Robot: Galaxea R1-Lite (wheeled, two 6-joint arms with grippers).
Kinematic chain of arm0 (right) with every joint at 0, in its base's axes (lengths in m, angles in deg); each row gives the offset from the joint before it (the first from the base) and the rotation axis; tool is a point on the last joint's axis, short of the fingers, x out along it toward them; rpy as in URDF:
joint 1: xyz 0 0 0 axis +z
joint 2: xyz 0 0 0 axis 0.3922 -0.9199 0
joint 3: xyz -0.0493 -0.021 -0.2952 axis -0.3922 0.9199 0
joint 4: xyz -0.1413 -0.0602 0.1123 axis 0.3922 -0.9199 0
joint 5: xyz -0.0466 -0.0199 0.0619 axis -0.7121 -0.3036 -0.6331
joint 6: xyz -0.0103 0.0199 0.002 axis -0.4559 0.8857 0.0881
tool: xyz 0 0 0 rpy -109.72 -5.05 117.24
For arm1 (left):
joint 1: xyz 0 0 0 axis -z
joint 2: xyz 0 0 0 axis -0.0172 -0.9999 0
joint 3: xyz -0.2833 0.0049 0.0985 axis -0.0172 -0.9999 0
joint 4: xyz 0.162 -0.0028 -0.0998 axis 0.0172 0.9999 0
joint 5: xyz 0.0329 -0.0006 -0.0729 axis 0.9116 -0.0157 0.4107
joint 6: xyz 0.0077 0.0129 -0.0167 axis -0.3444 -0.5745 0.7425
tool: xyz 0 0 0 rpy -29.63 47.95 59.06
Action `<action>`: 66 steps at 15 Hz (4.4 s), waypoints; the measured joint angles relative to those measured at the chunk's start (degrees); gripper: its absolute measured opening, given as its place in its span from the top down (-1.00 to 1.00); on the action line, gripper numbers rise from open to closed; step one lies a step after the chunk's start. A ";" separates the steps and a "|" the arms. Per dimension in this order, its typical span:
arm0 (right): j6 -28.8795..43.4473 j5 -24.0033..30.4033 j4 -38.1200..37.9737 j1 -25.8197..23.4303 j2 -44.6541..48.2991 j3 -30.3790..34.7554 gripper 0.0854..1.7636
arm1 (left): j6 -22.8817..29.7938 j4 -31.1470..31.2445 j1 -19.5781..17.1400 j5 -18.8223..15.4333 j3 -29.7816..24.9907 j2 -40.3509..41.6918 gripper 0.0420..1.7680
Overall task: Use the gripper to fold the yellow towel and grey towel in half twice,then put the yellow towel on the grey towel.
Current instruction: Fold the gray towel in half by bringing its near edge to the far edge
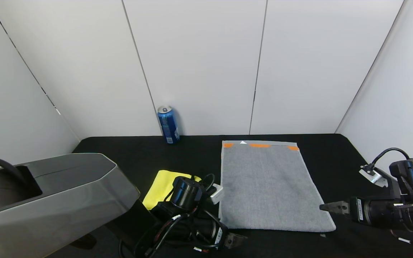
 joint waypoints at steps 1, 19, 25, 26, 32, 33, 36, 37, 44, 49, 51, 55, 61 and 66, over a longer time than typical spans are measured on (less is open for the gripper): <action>0.00 0.00 -0.02 0.02 -0.06 0.00 -0.94 | 0.05 -0.02 0.00 0.02 0.02 -0.09 -0.94; 0.00 -0.33 0.63 1.56 -1.95 0.33 -0.94 | 0.21 -0.55 -3.29 0.05 0.22 -0.07 0.93; -0.35 -0.33 6.55 1.52 -6.62 1.68 -0.94 | 0.18 -0.57 -3.47 0.07 0.13 -0.07 0.93; -0.35 -0.35 6.55 1.48 -7.08 1.79 -0.94 | 0.18 -0.57 -3.45 0.07 0.13 -0.07 0.93; -0.44 -0.52 6.60 1.66 -8.24 1.95 -0.94 | 0.18 -0.63 -3.45 0.07 0.13 -0.07 0.93; -0.44 -0.55 6.63 1.72 -8.35 1.95 -0.94 | 0.18 -0.62 -3.45 0.07 0.13 -0.07 0.93; -0.46 -0.63 6.81 2.02 -8.74 1.66 -0.94 | 0.18 -0.62 -3.47 0.07 0.09 -0.05 0.93; -0.44 -1.10 6.96 2.11 -9.01 1.46 -0.94 | 0.18 -0.62 -3.47 0.07 0.07 -0.02 0.93; -0.55 -4.97 11.39 4.17 -11.85 1.68 -0.94 | 0.10 -0.63 -3.45 0.07 0.02 0.00 0.93; -0.52 -4.60 11.39 4.45 -12.13 1.99 -0.94 | 0.11 -0.66 -3.47 0.07 0.05 -0.02 0.93; -0.39 -4.51 11.36 4.47 -12.04 2.01 -0.94 | 0.10 -0.66 -3.47 0.07 0.05 -0.05 0.93; -0.30 -3.63 11.50 5.30 -11.61 2.38 -0.94 | 0.10 -0.66 -3.54 0.07 0.05 -0.09 0.93; -0.50 -1.18 11.42 5.52 -10.73 3.11 -0.94 | 0.10 -0.66 -3.54 0.07 -0.02 -0.11 0.93; -0.55 -1.12 11.50 5.30 -10.50 3.52 -0.50 | 0.10 -0.66 -3.56 0.07 -0.04 -0.11 0.93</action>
